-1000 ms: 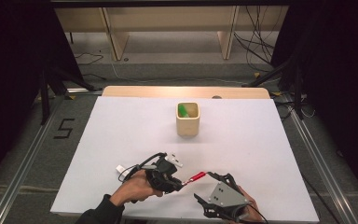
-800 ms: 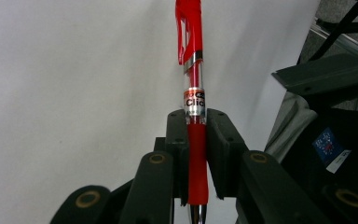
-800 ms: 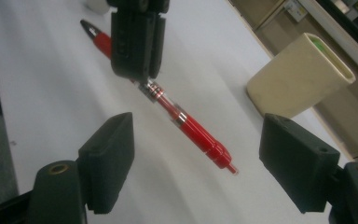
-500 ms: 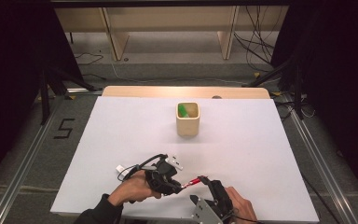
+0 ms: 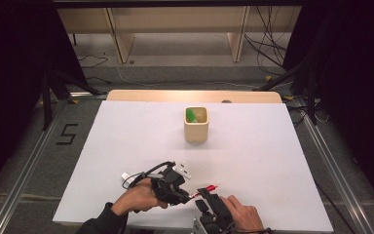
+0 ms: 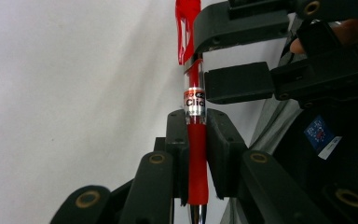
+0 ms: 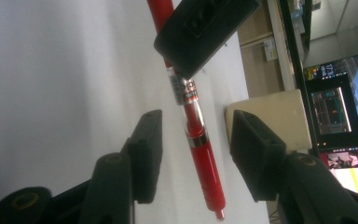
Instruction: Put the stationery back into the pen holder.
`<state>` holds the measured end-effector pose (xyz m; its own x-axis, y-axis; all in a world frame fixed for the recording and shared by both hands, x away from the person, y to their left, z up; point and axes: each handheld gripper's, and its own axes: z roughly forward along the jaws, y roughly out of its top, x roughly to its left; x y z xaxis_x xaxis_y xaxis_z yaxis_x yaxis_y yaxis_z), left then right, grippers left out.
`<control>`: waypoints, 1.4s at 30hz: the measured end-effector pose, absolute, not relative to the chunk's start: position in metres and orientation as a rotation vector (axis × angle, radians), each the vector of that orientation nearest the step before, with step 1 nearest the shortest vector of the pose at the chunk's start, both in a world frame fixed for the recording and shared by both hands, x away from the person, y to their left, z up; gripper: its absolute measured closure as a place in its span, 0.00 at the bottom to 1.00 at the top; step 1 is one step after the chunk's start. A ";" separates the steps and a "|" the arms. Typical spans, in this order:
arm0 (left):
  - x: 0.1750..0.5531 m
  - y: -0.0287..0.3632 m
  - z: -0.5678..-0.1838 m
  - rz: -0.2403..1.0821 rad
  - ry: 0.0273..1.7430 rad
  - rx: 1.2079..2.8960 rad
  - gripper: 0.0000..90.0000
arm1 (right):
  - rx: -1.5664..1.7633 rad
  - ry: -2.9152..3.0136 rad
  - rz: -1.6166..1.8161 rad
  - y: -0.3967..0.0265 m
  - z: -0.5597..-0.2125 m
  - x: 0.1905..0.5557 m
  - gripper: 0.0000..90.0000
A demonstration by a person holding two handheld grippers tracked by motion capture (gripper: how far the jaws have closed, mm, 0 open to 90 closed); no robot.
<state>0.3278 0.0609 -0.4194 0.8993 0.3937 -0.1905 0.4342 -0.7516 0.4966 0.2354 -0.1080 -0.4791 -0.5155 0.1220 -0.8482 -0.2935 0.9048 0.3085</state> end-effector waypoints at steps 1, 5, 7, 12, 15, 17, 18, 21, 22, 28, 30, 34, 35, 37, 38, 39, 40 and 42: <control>0.328 0.061 -0.419 -0.099 0.594 2.516 0.88 | -0.145 2.045 0.498 -0.107 -0.479 0.236 0.63; 0.327 0.061 -0.419 -0.105 0.587 2.523 0.88 | -0.168 2.029 0.464 -0.104 -0.483 0.236 0.67; 0.327 0.061 -0.419 -0.106 0.586 2.523 0.88 | -0.191 2.020 0.446 -0.103 -0.484 0.237 0.69; 0.328 0.062 -0.418 -0.109 0.589 2.520 0.88 | -0.223 2.004 0.420 -0.100 -0.486 0.237 0.74; 0.328 0.062 -0.418 -0.109 0.585 2.520 0.88 | -0.241 2.000 0.409 -0.098 -0.487 0.237 0.76; 0.328 0.061 -0.419 -0.114 0.583 2.523 0.88 | -0.246 1.998 0.402 -0.097 -0.488 0.236 0.78; 0.328 0.061 -0.419 -0.117 0.584 2.524 0.88 | -0.266 1.989 0.400 -0.096 -0.489 0.237 0.78; 0.328 0.061 -0.419 -0.118 0.581 2.527 0.88 | -0.280 1.984 0.385 -0.094 -0.490 0.237 0.80; 0.328 0.061 -0.419 -0.118 0.580 2.528 0.88 | -0.288 1.982 0.379 -0.093 -0.490 0.237 0.81; 0.328 0.061 -0.420 -0.129 0.586 2.529 0.88 | -0.305 1.974 0.357 -0.093 -0.492 0.237 0.87; 0.329 0.060 -0.421 -0.136 0.590 2.531 0.88 | -0.322 1.972 0.347 -0.093 -0.493 0.237 0.88; 0.330 0.061 -0.422 -0.150 0.601 2.532 0.83 | -0.328 1.974 0.345 -0.093 -0.494 0.237 0.88; 0.329 0.062 -0.421 -0.145 0.600 2.533 0.75 | -0.327 1.975 0.342 -0.093 -0.495 0.238 0.88; 0.328 0.065 -0.419 -0.150 0.587 2.533 0.70 | -0.331 1.976 0.325 -0.095 -0.495 0.239 0.88; 0.328 0.067 -0.418 -0.147 0.591 2.534 0.65 | -0.330 1.975 0.329 -0.095 -0.495 0.239 0.88; 0.328 0.069 -0.417 -0.138 0.597 2.533 0.61 | -0.326 1.976 0.328 -0.096 -0.495 0.239 0.88; 0.329 0.072 -0.415 -0.123 0.597 2.532 0.60 | -0.323 1.980 0.319 -0.097 -0.494 0.239 0.88; 0.330 0.077 -0.413 -0.096 0.621 2.511 0.54 | -0.317 1.975 0.321 -0.099 -0.494 0.240 0.88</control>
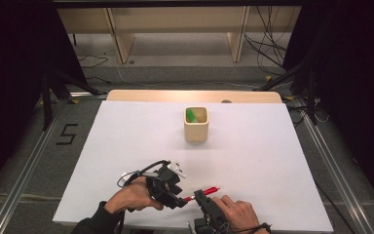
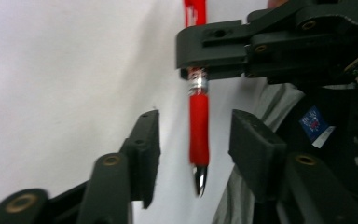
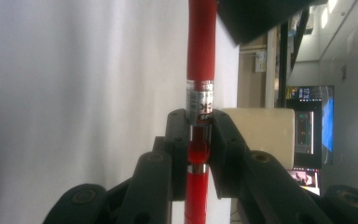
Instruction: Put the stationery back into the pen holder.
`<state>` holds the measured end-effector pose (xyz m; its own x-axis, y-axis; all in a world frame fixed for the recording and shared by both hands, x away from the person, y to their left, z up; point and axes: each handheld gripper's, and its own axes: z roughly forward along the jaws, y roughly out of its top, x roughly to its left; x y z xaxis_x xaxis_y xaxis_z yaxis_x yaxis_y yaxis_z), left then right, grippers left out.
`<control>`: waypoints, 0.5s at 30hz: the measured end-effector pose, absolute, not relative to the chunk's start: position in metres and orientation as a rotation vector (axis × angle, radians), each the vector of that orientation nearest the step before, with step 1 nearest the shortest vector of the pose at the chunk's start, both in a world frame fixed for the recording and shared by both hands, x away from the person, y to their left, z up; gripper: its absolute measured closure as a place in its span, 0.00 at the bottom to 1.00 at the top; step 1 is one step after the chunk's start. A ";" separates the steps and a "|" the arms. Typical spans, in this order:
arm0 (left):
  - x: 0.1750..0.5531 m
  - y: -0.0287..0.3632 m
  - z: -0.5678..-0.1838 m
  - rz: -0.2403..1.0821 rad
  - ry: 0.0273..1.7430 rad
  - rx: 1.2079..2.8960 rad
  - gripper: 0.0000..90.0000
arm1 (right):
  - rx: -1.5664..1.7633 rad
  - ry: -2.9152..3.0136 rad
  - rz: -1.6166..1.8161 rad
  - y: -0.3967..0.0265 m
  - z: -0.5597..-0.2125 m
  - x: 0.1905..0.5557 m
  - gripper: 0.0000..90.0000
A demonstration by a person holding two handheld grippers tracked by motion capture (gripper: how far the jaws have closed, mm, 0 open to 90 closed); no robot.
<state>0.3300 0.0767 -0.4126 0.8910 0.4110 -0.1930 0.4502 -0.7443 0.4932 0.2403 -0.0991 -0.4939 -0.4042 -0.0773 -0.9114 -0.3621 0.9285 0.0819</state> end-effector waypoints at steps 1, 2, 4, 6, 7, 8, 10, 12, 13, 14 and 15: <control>0.330 0.079 -0.411 -0.082 0.623 2.511 0.51 | -0.304 1.972 0.334 -0.100 -0.494 0.241 0.88; 0.330 0.082 -0.411 -0.076 0.625 2.506 0.48 | -0.314 1.971 0.319 -0.102 -0.493 0.242 0.88; 0.331 0.086 -0.410 -0.062 0.627 2.496 0.42 | -0.295 1.976 0.324 -0.105 -0.493 0.243 0.88; 0.331 0.090 -0.409 -0.048 0.643 2.479 0.38 | -0.278 1.977 0.334 -0.108 -0.493 0.246 0.88; 0.332 0.092 -0.409 -0.041 0.657 2.468 0.36 | -0.278 1.979 0.329 -0.109 -0.492 0.247 0.88; 0.332 0.094 -0.409 -0.032 0.668 2.459 0.35 | -0.260 1.980 0.332 -0.111 -0.492 0.248 0.88; 0.332 0.097 -0.410 -0.014 0.685 2.429 0.33 | -0.253 1.975 0.336 -0.115 -0.491 0.251 0.88; 0.332 0.101 -0.410 0.001 0.691 2.406 0.30 | -0.220 1.979 0.337 -0.118 -0.489 0.253 0.88; 0.332 0.102 -0.410 0.010 0.692 2.388 0.30 | -0.202 1.980 0.349 -0.120 -0.488 0.255 0.88; 0.331 0.104 -0.410 0.024 0.698 2.364 0.29 | -0.196 1.984 0.347 -0.121 -0.487 0.256 0.88; 0.330 0.105 -0.410 0.039 0.704 2.344 0.28 | -0.185 1.982 0.348 -0.123 -0.486 0.258 0.88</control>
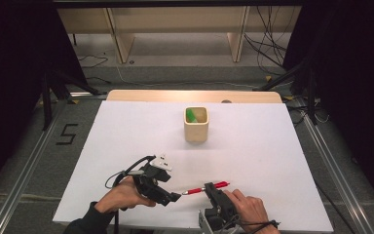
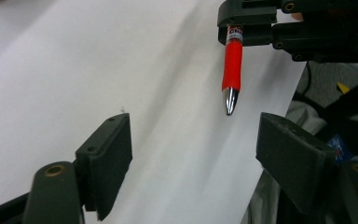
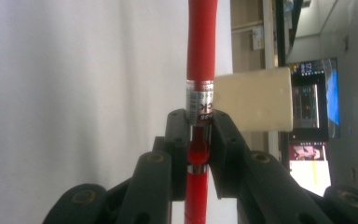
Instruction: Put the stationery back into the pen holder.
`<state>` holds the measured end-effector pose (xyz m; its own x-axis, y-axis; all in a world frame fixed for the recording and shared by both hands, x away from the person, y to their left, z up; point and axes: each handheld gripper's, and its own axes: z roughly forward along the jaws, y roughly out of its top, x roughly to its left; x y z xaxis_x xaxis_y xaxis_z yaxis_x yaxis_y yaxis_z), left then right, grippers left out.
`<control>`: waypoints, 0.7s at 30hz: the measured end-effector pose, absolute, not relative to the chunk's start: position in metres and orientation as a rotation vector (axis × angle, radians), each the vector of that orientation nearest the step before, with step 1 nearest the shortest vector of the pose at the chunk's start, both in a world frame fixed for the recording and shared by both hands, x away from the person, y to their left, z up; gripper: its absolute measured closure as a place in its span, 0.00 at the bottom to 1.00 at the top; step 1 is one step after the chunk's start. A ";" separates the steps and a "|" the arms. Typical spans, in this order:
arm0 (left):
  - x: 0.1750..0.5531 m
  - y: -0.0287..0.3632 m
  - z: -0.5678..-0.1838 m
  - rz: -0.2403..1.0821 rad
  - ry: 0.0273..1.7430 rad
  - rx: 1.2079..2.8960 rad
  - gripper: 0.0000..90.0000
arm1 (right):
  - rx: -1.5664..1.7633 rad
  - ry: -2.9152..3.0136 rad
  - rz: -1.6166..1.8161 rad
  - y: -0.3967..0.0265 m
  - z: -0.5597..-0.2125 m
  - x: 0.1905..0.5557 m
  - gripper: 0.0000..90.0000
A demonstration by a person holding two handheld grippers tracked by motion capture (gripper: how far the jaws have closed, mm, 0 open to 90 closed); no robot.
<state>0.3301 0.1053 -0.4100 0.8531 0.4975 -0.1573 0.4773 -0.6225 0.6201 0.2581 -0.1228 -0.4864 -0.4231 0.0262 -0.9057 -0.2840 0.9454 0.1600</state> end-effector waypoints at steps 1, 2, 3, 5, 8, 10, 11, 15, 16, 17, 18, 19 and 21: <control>0.330 0.107 -0.410 0.055 0.705 2.332 0.27 | -0.164 1.983 0.349 -0.124 -0.486 0.259 0.88; 0.329 0.108 -0.411 0.074 0.701 2.321 0.27 | -0.153 1.985 0.352 -0.126 -0.485 0.261 0.88; 0.328 0.109 -0.412 0.085 0.702 2.306 0.26 | -0.145 1.982 0.349 -0.128 -0.484 0.263 0.88; 0.327 0.112 -0.414 0.105 0.703 2.266 0.25 | -0.113 1.987 0.351 -0.133 -0.482 0.267 0.88; 0.324 0.117 -0.417 0.144 0.701 2.226 0.25 | -0.055 1.994 0.373 -0.139 -0.479 0.273 0.88; 0.323 0.119 -0.421 0.166 0.717 2.198 0.24 | -0.018 1.994 0.391 -0.143 -0.476 0.277 0.88; 0.322 0.121 -0.423 0.172 0.724 2.185 0.24 | 0.005 1.997 0.404 -0.145 -0.474 0.279 0.88; 0.319 0.127 -0.433 0.199 0.734 2.146 0.23 | 0.119 2.030 0.510 -0.155 -0.464 0.288 0.88; 0.319 0.128 -0.435 0.209 0.737 2.137 0.23 | 0.162 2.039 0.550 -0.157 -0.461 0.290 0.88; 0.318 0.129 -0.436 0.222 0.742 2.126 0.23 | 0.195 2.048 0.587 -0.160 -0.457 0.293 0.88; 0.317 0.130 -0.437 0.238 0.751 2.117 0.23 | 0.234 2.061 0.620 -0.163 -0.454 0.295 0.88; 0.317 0.131 -0.438 0.251 0.762 2.110 0.23 | 0.273 2.066 0.665 -0.165 -0.450 0.297 0.88; 0.316 0.133 -0.440 0.268 0.775 2.095 0.23 | 0.360 2.087 0.773 -0.170 -0.443 0.301 0.88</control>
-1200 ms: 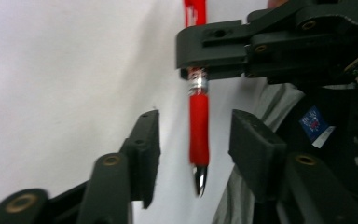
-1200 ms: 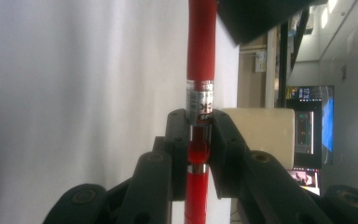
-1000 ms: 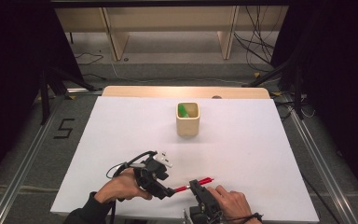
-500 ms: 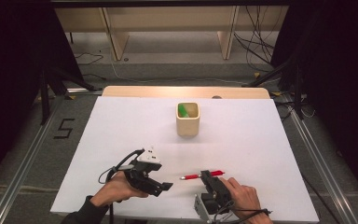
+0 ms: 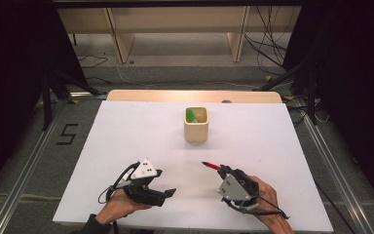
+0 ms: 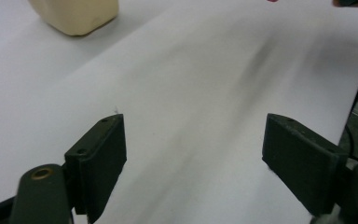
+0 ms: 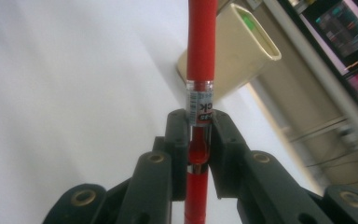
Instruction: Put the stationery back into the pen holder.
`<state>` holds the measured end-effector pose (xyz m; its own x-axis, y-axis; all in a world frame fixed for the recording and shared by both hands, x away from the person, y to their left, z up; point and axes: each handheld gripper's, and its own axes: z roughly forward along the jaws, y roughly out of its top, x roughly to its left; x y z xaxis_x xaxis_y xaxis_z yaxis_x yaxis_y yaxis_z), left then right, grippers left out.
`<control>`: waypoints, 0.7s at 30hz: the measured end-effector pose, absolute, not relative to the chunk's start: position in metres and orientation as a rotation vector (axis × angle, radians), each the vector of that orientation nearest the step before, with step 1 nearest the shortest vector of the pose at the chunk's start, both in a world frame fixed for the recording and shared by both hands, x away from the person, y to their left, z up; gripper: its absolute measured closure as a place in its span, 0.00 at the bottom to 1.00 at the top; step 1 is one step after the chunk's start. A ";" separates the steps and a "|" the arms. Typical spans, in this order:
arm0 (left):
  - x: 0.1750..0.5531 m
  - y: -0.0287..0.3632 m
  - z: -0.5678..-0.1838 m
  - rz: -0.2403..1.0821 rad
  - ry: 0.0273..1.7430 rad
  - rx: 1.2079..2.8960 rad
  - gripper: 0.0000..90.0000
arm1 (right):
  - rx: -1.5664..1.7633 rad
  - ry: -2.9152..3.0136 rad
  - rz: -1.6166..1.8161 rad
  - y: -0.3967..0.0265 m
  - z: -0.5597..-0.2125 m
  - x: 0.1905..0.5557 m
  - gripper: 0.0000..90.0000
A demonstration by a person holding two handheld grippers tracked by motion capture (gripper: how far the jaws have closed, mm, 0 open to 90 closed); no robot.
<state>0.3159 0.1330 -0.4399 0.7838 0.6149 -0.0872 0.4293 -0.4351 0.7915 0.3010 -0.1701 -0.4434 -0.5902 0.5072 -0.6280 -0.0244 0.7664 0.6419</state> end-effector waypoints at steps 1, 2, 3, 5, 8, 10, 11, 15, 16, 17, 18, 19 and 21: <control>0.315 0.134 -0.441 0.275 0.783 2.086 0.23 | 0.402 2.099 0.829 -0.173 -0.440 0.303 0.88; 0.315 0.136 -0.442 0.278 0.792 2.082 0.23 | 0.448 2.112 0.895 -0.175 -0.437 0.305 0.88; 0.315 0.138 -0.443 0.287 0.796 2.083 0.23 | 0.488 2.122 0.958 -0.178 -0.434 0.308 0.88; 0.313 0.141 -0.445 0.318 0.810 2.080 0.23 | 0.572 2.135 1.064 -0.182 -0.429 0.314 0.88; 0.311 0.147 -0.447 0.358 0.840 2.038 0.23 | 0.716 2.149 1.226 -0.187 -0.423 0.326 0.88; 0.310 0.152 -0.448 0.368 0.860 2.007 0.23 | 0.791 2.139 1.304 -0.189 -0.420 0.333 0.88; 0.309 0.154 -0.449 0.372 0.873 1.987 0.23 | 0.813 2.136 1.336 -0.190 -0.419 0.337 0.88; 0.308 0.162 -0.451 0.376 0.890 1.967 0.23 | 0.912 2.116 1.423 -0.192 -0.416 0.350 0.88; 0.307 0.162 -0.452 0.379 0.894 1.962 0.23 | 0.933 2.112 1.436 -0.192 -0.416 0.352 0.88; 0.307 0.163 -0.453 0.386 0.896 1.959 0.23 | 0.951 2.111 1.447 -0.193 -0.415 0.355 0.88; 0.307 0.164 -0.453 0.394 0.895 1.963 0.23 | 0.971 2.104 1.460 -0.193 -0.415 0.358 0.88; 0.307 0.164 -0.454 0.402 0.895 1.960 0.23 | 0.982 2.100 1.469 -0.193 -0.414 0.360 0.88; 0.307 0.166 -0.454 0.416 0.901 1.949 0.23 | 0.991 2.095 1.481 -0.193 -0.413 0.364 0.88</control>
